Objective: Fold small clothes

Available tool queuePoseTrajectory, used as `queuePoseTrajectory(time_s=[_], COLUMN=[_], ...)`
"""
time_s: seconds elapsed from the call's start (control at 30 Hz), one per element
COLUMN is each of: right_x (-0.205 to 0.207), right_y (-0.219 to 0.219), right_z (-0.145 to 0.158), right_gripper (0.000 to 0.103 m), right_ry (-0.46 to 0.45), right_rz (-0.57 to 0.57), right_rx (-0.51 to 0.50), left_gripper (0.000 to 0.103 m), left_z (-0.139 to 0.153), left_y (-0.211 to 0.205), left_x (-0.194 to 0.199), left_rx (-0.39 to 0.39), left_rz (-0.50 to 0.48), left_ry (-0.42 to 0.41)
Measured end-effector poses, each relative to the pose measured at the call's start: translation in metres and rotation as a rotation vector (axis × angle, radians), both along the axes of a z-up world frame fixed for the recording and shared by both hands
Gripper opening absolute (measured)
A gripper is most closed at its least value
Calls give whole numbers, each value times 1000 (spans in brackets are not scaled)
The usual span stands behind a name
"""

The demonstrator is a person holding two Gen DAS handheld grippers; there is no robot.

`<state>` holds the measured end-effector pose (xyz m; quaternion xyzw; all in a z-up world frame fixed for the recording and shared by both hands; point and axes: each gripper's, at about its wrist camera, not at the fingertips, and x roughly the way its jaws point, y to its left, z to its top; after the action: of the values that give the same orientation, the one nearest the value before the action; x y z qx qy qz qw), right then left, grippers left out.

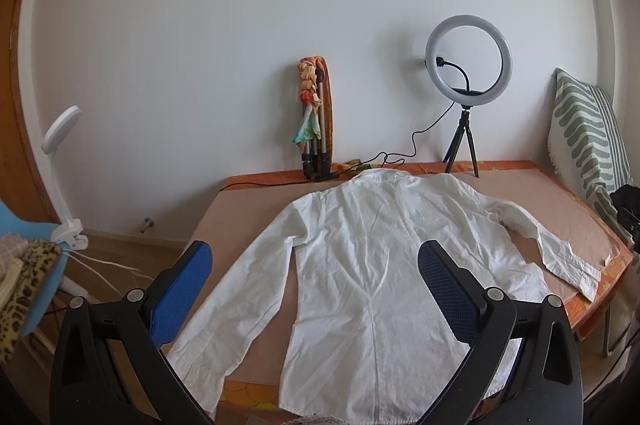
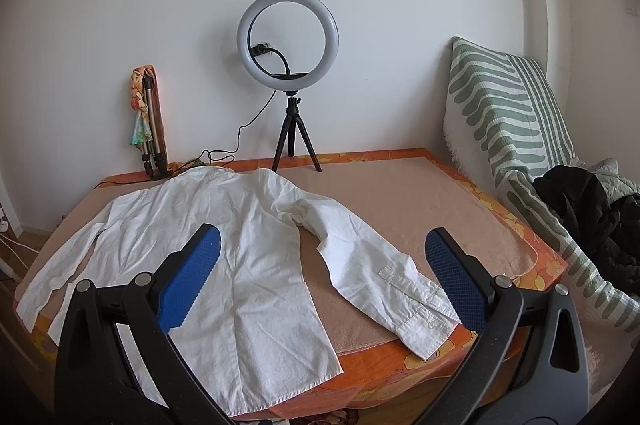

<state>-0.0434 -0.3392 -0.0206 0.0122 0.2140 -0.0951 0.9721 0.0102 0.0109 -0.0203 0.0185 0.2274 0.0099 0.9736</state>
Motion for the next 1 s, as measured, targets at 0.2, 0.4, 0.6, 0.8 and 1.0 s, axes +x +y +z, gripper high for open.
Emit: queuePoseTrajectory(time_s=[0.2,0.4,0.6,0.8,1.0], right_x=[-1,-2,1,2,1], right_y=[-3,-3,-3,0,-1], right_z=[0,-1,0,-1,-1], right_gripper=[103,103,103,103,103], right_ry=[-1,-2,5,5,3], right_rz=[-2,2,10,7,8], right_rx=[0,10,13,10,10], left_gripper=[102,102,102,102,102], left_z=[0,2,4,2,2], left_y=[2,4,6,6,8], left_x=[0,3,4,4,3], left_rx=[2,8,2,6,-1], left_rz=[6,10,8,6,9], left_ry=[1,4,0,3,-13])
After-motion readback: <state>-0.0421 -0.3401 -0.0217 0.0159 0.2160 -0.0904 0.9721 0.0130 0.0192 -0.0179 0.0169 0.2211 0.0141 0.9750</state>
